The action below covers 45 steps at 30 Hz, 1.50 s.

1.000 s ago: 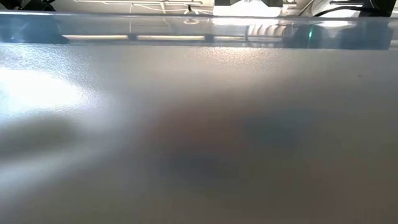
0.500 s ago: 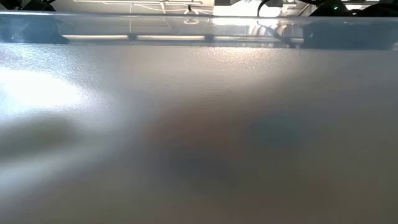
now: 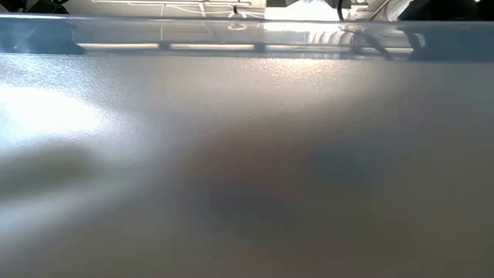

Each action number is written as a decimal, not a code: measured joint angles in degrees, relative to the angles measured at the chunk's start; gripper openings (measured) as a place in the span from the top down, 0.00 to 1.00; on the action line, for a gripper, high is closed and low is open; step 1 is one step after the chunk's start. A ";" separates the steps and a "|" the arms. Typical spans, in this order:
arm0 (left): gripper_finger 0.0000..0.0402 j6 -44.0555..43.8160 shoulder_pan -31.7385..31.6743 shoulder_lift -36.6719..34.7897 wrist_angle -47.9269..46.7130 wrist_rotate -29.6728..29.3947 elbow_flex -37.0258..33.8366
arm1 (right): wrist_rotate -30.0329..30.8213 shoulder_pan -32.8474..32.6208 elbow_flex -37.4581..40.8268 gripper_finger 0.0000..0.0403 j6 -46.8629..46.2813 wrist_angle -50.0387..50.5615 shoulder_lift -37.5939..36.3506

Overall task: Pick & Place Toothbrushes
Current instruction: Return to Home Position

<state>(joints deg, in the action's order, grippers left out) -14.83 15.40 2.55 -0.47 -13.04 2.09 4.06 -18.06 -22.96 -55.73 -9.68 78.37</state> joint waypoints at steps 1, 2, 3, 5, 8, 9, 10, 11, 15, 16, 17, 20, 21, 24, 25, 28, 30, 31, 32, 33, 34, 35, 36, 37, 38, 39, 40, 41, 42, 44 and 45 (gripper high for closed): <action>1.00 -0.01 -0.01 -0.02 -0.02 0.00 0.00 | 0.16 -0.36 0.00 0.99 -0.02 0.01 0.00; 1.00 0.00 0.00 -0.01 -0.02 0.00 0.00 | 0.23 -0.69 0.00 0.99 -0.02 0.00 0.00; 1.00 0.00 0.00 0.00 -0.02 -0.02 0.00 | 0.25 -1.07 0.00 0.99 -0.02 -0.06 0.00; 1.00 -0.01 -0.02 0.00 -0.04 -0.01 0.00 | 0.19 -1.90 0.00 0.99 -0.05 -0.27 0.00; 1.00 -0.01 -0.01 0.00 -0.04 -0.01 0.00 | 0.12 -3.18 0.00 0.99 -1.18 -0.70 0.00; 1.00 -0.02 -0.02 -0.02 -0.04 -0.02 0.00 | 0.15 -3.64 0.00 0.99 -1.51 -0.94 0.00; 1.00 -0.02 -0.01 -0.02 -0.06 -0.02 0.00 | 0.23 -4.17 0.00 0.99 -1.57 -1.29 0.00; 1.00 -0.02 0.00 0.00 -0.06 -0.02 0.00 | 0.26 -4.60 0.00 0.99 -1.61 -1.68 0.00; 1.00 0.00 -0.02 -0.01 -0.06 -0.02 0.00 | 0.55 -5.80 0.00 0.99 -1.36 -1.74 0.00; 1.00 0.00 -0.01 -0.01 -0.06 -0.02 0.00 | 0.77 -6.03 0.00 0.99 -0.75 -1.76 0.00; 1.00 -0.02 -0.02 0.00 -0.06 -0.02 0.00 | 1.40 -6.32 0.00 0.99 0.09 -1.85 -0.01; 1.00 -0.01 -0.01 -0.01 -0.08 -0.02 0.00 | 4.48 -6.98 0.02 0.99 2.34 -2.26 -1.02; 1.00 0.00 0.00 -0.02 -0.08 -0.02 0.00 | 5.49 -7.04 0.01 0.99 3.32 -2.64 -1.64; 1.00 -0.01 0.00 -0.02 -0.08 -0.02 0.00 | 7.18 -6.91 0.02 0.99 7.41 -2.59 -4.82; 1.00 0.00 -0.01 -0.01 -0.06 -0.04 0.00 | 7.69 -6.91 0.02 0.99 9.07 -2.62 -6.07; 1.00 0.00 0.00 0.00 -0.06 -0.04 0.00 | 7.88 -6.91 0.02 0.99 14.75 -2.52 -10.51; 1.00 0.00 -0.01 -0.02 -0.06 -0.07 0.00 | 7.91 -6.90 0.02 0.99 18.75 -2.60 -13.68; 1.00 0.00 -0.02 -0.02 -0.06 -0.07 0.00 | 7.86 -6.73 0.02 0.99 20.86 -2.37 -15.28; 1.00 0.00 0.00 -0.02 -0.06 -0.07 0.00 | 7.80 -6.47 0.02 0.99 22.72 -2.01 -16.74; 1.00 0.00 0.00 0.00 -0.06 -0.07 0.00 | 7.78 -6.02 0.02 0.99 24.37 -1.49 -18.23; 1.00 0.02 -0.01 -0.02 -0.06 -0.08 -0.01 | 7.76 -5.33 0.02 0.99 25.75 -0.81 -19.64; 1.00 0.18 -0.01 -0.01 -0.05 -0.12 -0.02 | 7.51 -4.33 0.02 0.99 27.17 -0.09 -21.00; 1.00 0.58 -0.02 -0.01 -0.04 -0.16 -0.02 | 7.25 -3.23 0.02 0.99 28.44 0.70 -22.28; 1.00 1.05 -0.02 0.00 -0.04 -0.18 -0.02 | 6.38 -1.89 0.02 0.99 29.44 1.56 -23.29; 1.00 1.32 -0.01 -0.01 -0.04 -0.20 -0.02 | 5.34 -0.43 0.02 0.99 30.47 2.32 -24.25; 1.00 1.49 -0.02 -0.02 -0.04 -0.20 -0.02 | 3.89 1.07 0.02 0.99 31.42 2.85 -25.07; 1.00 1.49 0.00 -0.02 -0.04 -0.20 -0.02 | 2.58 2.59 0.02 0.99 32.29 3.35 -25.86; 1.00 1.49 -0.01 -0.02 -0.04 -0.20 -0.02 | 1.24 4.17 0.02 0.99 33.21 3.67 -26.62; 1.00 1.49 0.00 0.00 -0.04 -0.20 -0.02 | 0.00 5.67 0.02 0.99 34.14 3.60 -27.24; 1.00 1.49 -0.01 0.00 -0.04 -0.20 -0.02 | -2.40 8.70 0.02 0.99 35.99 3.62 -28.56; 1.00 1.49 -0.02 -0.01 -0.04 -0.20 -0.02 | -3.63 10.09 0.02 0.99 36.78 3.68 -29.18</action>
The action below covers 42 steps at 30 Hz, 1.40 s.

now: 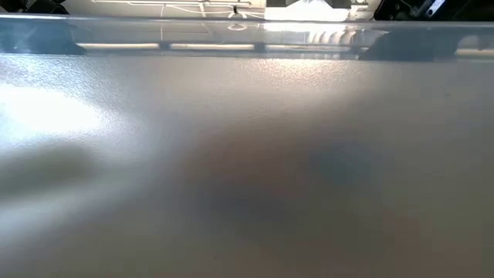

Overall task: Pick & Place Toothbrushes
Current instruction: Return to Home Position

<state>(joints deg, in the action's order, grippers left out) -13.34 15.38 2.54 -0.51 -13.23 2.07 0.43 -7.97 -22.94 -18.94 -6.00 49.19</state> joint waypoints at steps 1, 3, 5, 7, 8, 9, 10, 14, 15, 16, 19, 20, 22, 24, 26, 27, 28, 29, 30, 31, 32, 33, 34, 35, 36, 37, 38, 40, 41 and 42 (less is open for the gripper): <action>1.00 0.01 0.01 0.00 0.00 0.00 0.00 | -1.01 1.37 0.00 0.99 0.89 -0.04 -0.65; 1.00 0.00 0.01 0.01 0.00 0.01 0.00 | -2.68 4.12 0.00 0.99 2.29 0.56 -1.85; 1.00 0.00 0.02 0.01 0.00 0.02 0.00 | -4.18 6.69 0.00 0.99 2.95 2.34 -3.05; 1.00 0.00 0.00 0.01 0.00 0.02 0.00 | -5.50 9.16 0.00 0.99 3.00 3.93 -4.44; 1.00 0.00 0.02 0.01 0.00 0.02 0.00 | -5.96 10.12 0.00 0.99 2.88 4.59 -5.22; 1.00 0.00 0.01 0.00 0.00 0.02 0.00 | -6.38 11.01 0.00 0.99 2.78 5.32 -6.02; 1.00 0.00 0.01 0.00 0.00 0.02 0.00 | -6.47 11.68 0.00 0.99 2.76 5.87 -6.85; 1.00 0.02 0.01 0.01 0.00 0.02 0.00 | -6.22 13.34 0.00 0.99 2.79 6.22 -10.48; 1.00 0.02 0.00 0.01 0.00 0.02 0.00 | -5.73 13.64 0.00 0.99 2.97 6.22 -11.50; 1.00 0.00 0.02 0.00 0.00 0.02 0.00 | -5.16 13.95 0.00 0.99 3.25 6.22 -12.58; 1.00 0.00 0.00 -0.01 0.00 0.04 0.00 | -4.90 14.98 0.00 0.99 4.21 7.48 -16.63; 1.00 0.02 0.02 0.01 0.00 0.04 0.00 | -5.02 15.46 0.00 0.99 4.24 7.64 -18.01; 1.00 0.01 0.01 0.01 0.00 0.04 0.00 | -4.96 16.29 0.00 0.99 4.20 9.81 -20.54; 1.00 0.02 0.02 0.00 0.00 0.04 0.00 | -4.94 17.02 0.00 0.99 4.17 11.79 -22.83; 1.00 0.02 0.02 0.01 0.00 0.04 0.00 | -4.95 17.55 0.00 0.99 4.13 14.14 -25.17; 1.00 0.02 0.00 0.01 0.00 0.04 0.00 | -4.88 17.79 0.00 0.99 4.03 14.83 -26.25; 1.00 0.01 0.02 0.01 0.00 0.05 0.00 | -4.58 17.97 0.00 0.99 3.87 15.47 -27.19; 1.00 0.00 0.01 0.01 0.00 0.07 0.00 | -4.16 18.17 0.00 0.99 3.74 16.29 -28.20; 1.00 0.00 0.01 0.01 0.00 0.07 0.00 | -3.47 18.27 0.00 0.99 3.68 16.85 -29.08; 1.00 0.02 0.02 0.00 -0.01 0.06 0.00 | -3.16 18.32 0.00 0.99 3.65 17.05 -29.88; 1.00 0.01 0.02 0.00 -0.01 0.07 0.00 | -2.56 18.30 0.00 0.99 3.65 17.45 -30.71; 1.00 0.02 0.00 -0.01 0.00 0.07 0.00 | -1.99 18.30 0.01 0.99 3.67 17.92 -31.49; 1.00 0.01 0.00 0.00 -0.02 0.08 0.00 | -1.38 18.29 0.00 0.99 3.74 18.07 -32.26; 1.00 0.00 0.00 -0.01 -0.02 0.09 0.00 | -0.98 18.28 0.02 0.99 3.74 18.37 -33.03; 1.00 0.02 0.02 0.01 -0.02 0.09 0.00 | -0.52 18.30 0.00 0.99 3.75 18.99 -33.73; 1.00 0.01 0.01 0.00 -0.02 0.10 0.00 | -0.20 18.30 0.00 0.99 3.76 19.51 -34.37; 1.00 0.00 0.01 0.00 -0.02 0.15 0.00 | -0.13 18.28 0.00 0.99 3.74 19.87 -34.94; 1.00 0.02 0.00 -0.01 -0.04 0.22 0.00 | -0.09 18.28 0.00 0.99 3.74 20.57 -36.02; 1.00 0.02 0.02 0.01 -0.04 0.22 0.00 | 0.08 18.28 0.00 0.99 3.74 20.99 -36.62; 1.00 0.00 0.02 0.01 -0.04 0.22 0.00 | 0.65 18.28 0.02 0.99 3.75 21.57 -37.34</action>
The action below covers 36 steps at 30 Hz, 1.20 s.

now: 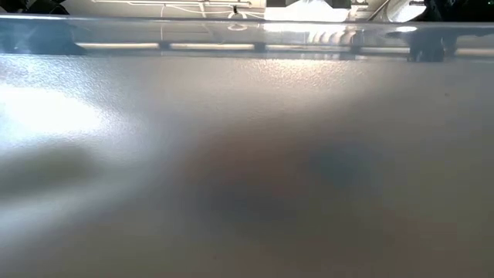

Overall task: Pick & Place Toothbrushes
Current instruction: Return to Home Position

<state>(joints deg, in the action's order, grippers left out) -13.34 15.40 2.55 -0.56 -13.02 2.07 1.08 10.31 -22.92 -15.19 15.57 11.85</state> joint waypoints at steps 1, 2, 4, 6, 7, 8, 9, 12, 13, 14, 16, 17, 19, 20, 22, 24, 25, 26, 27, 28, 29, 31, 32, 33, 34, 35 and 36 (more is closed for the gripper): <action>1.00 0.00 -0.02 -0.02 0.00 0.00 0.00 | 0.69 0.00 -0.01 0.99 -0.02 0.76 -0.73; 1.00 0.02 0.00 -0.02 0.00 0.00 0.00 | 1.41 0.00 -0.02 0.99 -0.07 1.62 -1.43; 1.00 0.01 -0.01 -0.02 0.00 0.00 0.00 | 2.85 0.00 -0.01 0.99 -0.10 3.52 -2.72; 1.00 0.00 0.00 -0.02 -0.02 0.00 0.00 | 4.00 0.00 0.00 0.99 -0.34 5.20 -4.51; 1.00 0.00 0.00 -0.02 -0.02 0.00 0.00 | 4.60 0.00 0.00 0.99 -0.89 5.51 -5.35; 1.00 0.02 0.00 0.00 -0.02 0.00 0.00 | 5.24 0.00 -0.02 0.99 -1.30 5.67 -6.01; 1.00 0.02 0.00 -0.02 -0.02 0.00 0.00 | 6.01 0.00 0.00 0.99 -1.46 6.44 -6.70; 1.00 0.02 -0.01 -0.01 -0.02 0.00 0.00 | 8.48 -0.01 0.00 0.99 -1.50 8.26 -8.88; 1.00 0.02 -0.01 -0.02 -0.02 0.00 0.00 | 9.56 0.00 0.00 0.99 -1.49 8.73 -9.60; 1.00 0.02 0.00 -0.02 -0.02 0.00 0.00 | 10.70 0.00 0.00 0.99 -1.49 9.34 -10.25; 1.00 0.02 0.00 -0.02 -0.02 -0.02 0.00 | 12.58 0.00 0.00 0.99 -1.49 10.78 -11.44; 1.00 0.02 0.00 -0.02 -0.02 -0.02 0.00 | 12.98 0.00 -0.02 0.99 -1.49 10.74 -11.40; 1.00 0.02 -0.01 0.00 -0.02 -0.02 0.00 | 13.39 -0.01 0.02 0.99 -1.49 11.65 -11.42; 1.00 0.02 -0.02 -0.01 -0.04 -0.04 0.00 | 13.40 0.00 0.02 0.99 -1.49 11.28 -11.42; 1.00 0.02 -0.02 -0.02 -0.16 -0.04 0.00 | 13.40 0.00 0.02 0.99 -1.49 11.43 -11.20; 1.00 0.02 0.00 0.00 -0.31 -0.02 0.00 | 13.40 -0.02 0.02 0.99 -1.49 11.76 -11.26; 1.00 0.02 0.00 -0.01 -0.31 -0.02 0.00 | 13.40 -0.02 0.02 0.99 -1.62 11.63 -11.43; 1.00 0.02 0.00 0.00 -0.33 -0.04 0.00 | 13.39 -0.02 0.02 0.99 -2.03 11.51 -11.42; 1.00 0.02 0.00 0.00 -0.37 -0.02 0.00 | 13.37 -0.02 0.02 0.99 -2.73 11.59 -11.42; 1.00 0.02 -0.02 0.00 -0.39 -0.04 0.00 | 13.47 -0.02 0.02 0.99 -3.45 11.64 -11.42; 1.00 0.06 -0.02 -0.01 -0.39 -0.04 0.00 | 13.55 -0.02 0.02 0.99 -4.19 11.57 -11.42; 1.00 1.10 0.00 -0.01 -0.39 -0.04 0.00 | 13.49 -0.02 0.46 0.99 -4.63 11.11 -11.27; 1.00 1.61 -0.01 -0.02 -0.39 -0.04 0.00 | 13.46 -0.02 1.09 0.99 -4.69 10.65 -10.97; 1.00 2.05 -0.02 -0.01 -0.37 -0.07 0.00 | 13.41 -0.02 1.97 0.99 -4.70 10.03 -10.81; 1.00 2.49 -0.02 -0.02 -0.32 -0.05 0.00 | 13.39 -0.02 2.99 0.99 -4.69 9.09 -10.77; 1.00 2.58 0.00 -0.01 -0.28 -0.10 0.00 | 13.18 -0.02 3.99 0.99 -4.65 7.77 -10.78; 1.00 2.60 0.00 0.00 -0.26 -0.19 -0.02 | 12.22 -0.02 5.02 0.99 -4.62 6.13 -10.79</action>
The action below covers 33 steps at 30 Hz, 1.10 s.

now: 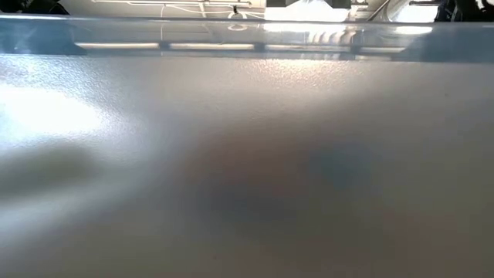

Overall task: Pick & Place Toothbrushes
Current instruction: Return to Home Position

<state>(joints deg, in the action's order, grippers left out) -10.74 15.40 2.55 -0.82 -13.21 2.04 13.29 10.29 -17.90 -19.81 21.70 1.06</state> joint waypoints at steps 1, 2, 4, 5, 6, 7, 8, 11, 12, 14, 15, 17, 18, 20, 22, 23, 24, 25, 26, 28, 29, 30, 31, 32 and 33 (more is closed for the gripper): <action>1.00 0.00 0.00 -0.02 0.00 -0.02 0.00 | -1.53 0.00 1.07 0.99 0.02 -1.19 -0.02; 1.00 -0.01 0.00 -0.01 0.00 -0.02 0.00 | -3.37 0.00 2.11 0.99 0.07 -1.91 -0.02; 1.00 -0.01 -0.01 -0.01 -0.01 -0.02 0.00 | -6.89 -0.01 4.38 0.99 0.09 -4.25 0.02; 1.00 0.00 0.00 -0.02 0.00 -0.02 0.00 | -8.44 -0.01 5.51 0.99 0.09 -5.53 0.00; 1.00 -0.02 0.00 -0.02 -0.01 -0.02 0.00 | -9.71 -0.01 6.47 0.99 0.11 -6.23 -0.02; 1.00 -0.01 -0.02 -0.01 -0.01 -0.02 0.00 | -10.74 -0.01 7.30 0.99 0.11 -6.73 -0.04; 1.00 -0.02 -0.02 -0.02 0.00 -0.02 0.00 | -11.33 -0.01 8.05 0.99 0.11 -7.44 -0.04; 1.00 0.00 -0.02 0.00 0.00 -0.02 0.00 | -11.97 -0.01 10.16 0.99 0.10 -9.77 -0.07; 1.00 -0.02 -0.01 -0.02 0.00 -0.02 0.00 | -11.97 0.00 10.89 0.99 0.07 -10.45 -0.07; 1.00 -0.02 -0.02 -0.01 0.00 -0.02 0.00 | -12.02 -0.01 12.06 0.99 0.11 -11.97 -0.05; 1.00 -0.02 0.00 -0.02 -0.01 -0.02 0.00 | -12.04 -0.01 12.78 0.99 0.11 -13.29 -0.07; 1.00 0.00 0.00 -0.02 0.00 -0.01 0.00 | -12.03 -0.01 14.14 0.99 0.11 -14.68 -0.06; 1.00 0.05 -0.01 -0.02 -0.02 -0.01 0.00 | -12.12 0.01 14.60 0.99 0.17 -15.70 -0.01; 1.00 0.16 -0.02 -0.02 -0.02 0.00 0.00 | -12.44 0.00 15.41 0.99 0.55 -17.88 -0.05; 1.00 0.20 0.00 -0.02 -0.02 0.00 0.00 | -14.32 0.02 16.07 0.99 1.66 -19.67 0.13; 1.00 0.20 -0.01 -0.02 -0.02 0.00 0.00 | -15.49 0.02 16.37 0.99 2.18 -20.53 0.09; 1.00 0.20 0.00 -0.02 -0.02 0.00 0.00 | -16.41 -0.01 16.63 0.99 2.54 -21.42 0.09; 1.00 0.20 0.00 -0.02 -0.02 0.00 0.00 | -17.13 -0.01 16.74 0.99 2.94 -21.69 0.10; 1.00 0.20 -0.01 -0.02 -0.02 0.00 0.00 | -17.44 -0.01 16.77 0.99 3.23 -21.78 0.23; 1.00 0.20 -0.01 -0.02 -0.02 0.01 0.00 | -17.50 -0.01 16.79 0.99 3.53 -21.78 0.47; 1.00 0.21 -0.01 -0.02 -0.02 0.02 0.00 | -17.49 0.00 16.79 0.99 3.62 -21.76 0.53; 1.00 0.20 -0.01 -0.01 -0.02 0.02 0.00 | -17.56 -0.01 16.79 0.99 3.78 -21.75 0.64; 1.00 0.21 0.00 -0.01 -0.02 0.01 0.00 | -17.64 -0.01 16.79 0.99 3.87 -21.72 0.80; 1.00 0.27 -0.02 -0.01 -0.02 0.02 0.00 | -17.65 -0.01 16.79 0.99 3.87 -21.69 1.03; 1.00 0.58 -0.02 -0.02 -0.02 0.02 0.00 | -17.64 -0.01 16.79 0.99 3.81 -21.66 1.26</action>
<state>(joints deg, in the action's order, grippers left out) -10.16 15.38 2.53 -0.84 -13.19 2.04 -4.35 10.28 -1.10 -16.00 0.03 2.32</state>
